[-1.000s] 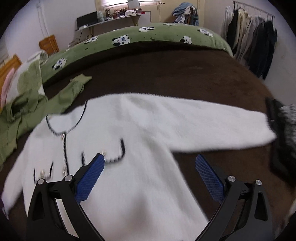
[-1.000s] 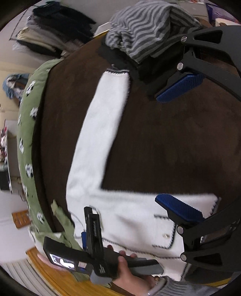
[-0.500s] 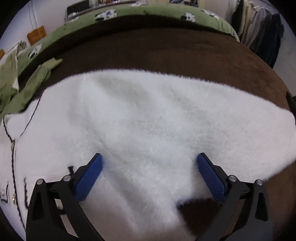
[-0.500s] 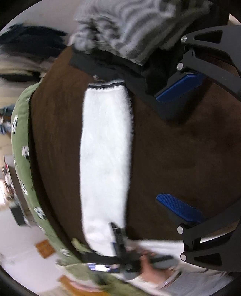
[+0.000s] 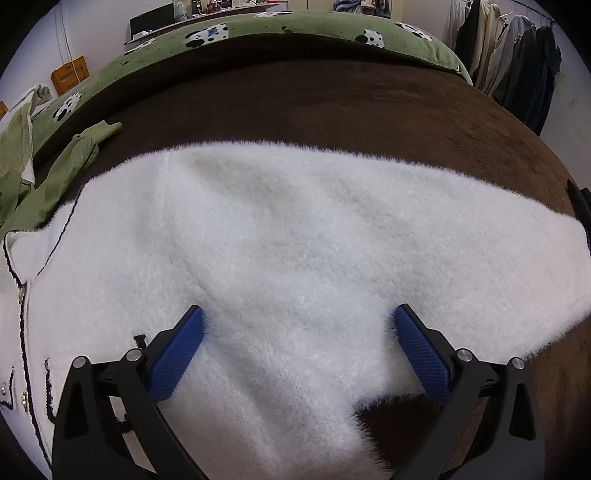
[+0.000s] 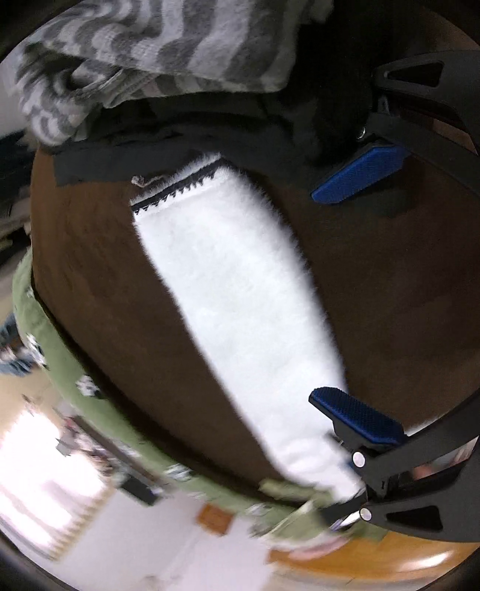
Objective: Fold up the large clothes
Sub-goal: 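Move the right tool to the cardigan sleeve cuff and open its fingers, then grasp the sleeve cuff with the right tool and lift it, then carry the cuff across the cardigan body and release it with the right tool, then move the left tool to the other sleeve cuff and grasp it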
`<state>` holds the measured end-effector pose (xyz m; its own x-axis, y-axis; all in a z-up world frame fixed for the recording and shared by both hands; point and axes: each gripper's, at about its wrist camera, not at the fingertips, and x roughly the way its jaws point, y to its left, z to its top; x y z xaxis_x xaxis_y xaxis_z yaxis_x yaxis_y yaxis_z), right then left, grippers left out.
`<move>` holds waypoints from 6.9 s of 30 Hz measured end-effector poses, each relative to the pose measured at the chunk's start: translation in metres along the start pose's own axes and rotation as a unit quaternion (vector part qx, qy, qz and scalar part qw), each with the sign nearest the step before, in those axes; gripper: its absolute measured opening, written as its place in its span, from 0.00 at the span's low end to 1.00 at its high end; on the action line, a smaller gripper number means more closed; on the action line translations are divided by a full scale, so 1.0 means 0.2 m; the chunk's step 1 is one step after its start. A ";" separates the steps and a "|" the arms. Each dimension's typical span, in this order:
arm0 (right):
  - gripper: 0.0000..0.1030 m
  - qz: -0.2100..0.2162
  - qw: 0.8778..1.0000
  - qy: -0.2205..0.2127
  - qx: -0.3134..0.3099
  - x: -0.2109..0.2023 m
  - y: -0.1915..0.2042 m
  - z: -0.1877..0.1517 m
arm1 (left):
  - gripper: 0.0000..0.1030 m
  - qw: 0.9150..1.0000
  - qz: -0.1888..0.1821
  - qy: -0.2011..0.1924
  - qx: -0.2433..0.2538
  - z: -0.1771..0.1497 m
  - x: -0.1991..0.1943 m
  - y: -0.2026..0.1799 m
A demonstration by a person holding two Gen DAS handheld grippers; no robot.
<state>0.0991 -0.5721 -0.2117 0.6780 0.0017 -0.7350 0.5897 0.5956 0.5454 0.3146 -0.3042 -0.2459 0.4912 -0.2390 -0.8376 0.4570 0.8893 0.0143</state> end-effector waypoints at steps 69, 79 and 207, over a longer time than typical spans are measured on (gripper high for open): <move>0.09 0.092 0.939 -0.125 -0.308 -0.24 1.55 -0.34 | 0.94 0.990 0.106 -0.059 -0.068 -0.30 -0.71 0.69; 0.08 0.138 0.889 -0.014 -0.437 0.11 2.20 -1.23 | 0.94 0.959 0.250 -0.036 -0.127 -0.78 -1.07 1.35; 0.95 0.068 0.791 0.080 -0.603 0.58 2.37 -1.80 | 0.94 0.764 0.224 -0.153 -0.585 -1.90 -1.31 3.08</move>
<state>0.2995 -0.0005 -0.1833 0.5783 0.1755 -0.7967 -0.3962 0.9141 -0.0862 0.1849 0.4542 -0.2248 0.6370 0.2714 -0.7215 -0.6954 0.6062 -0.3859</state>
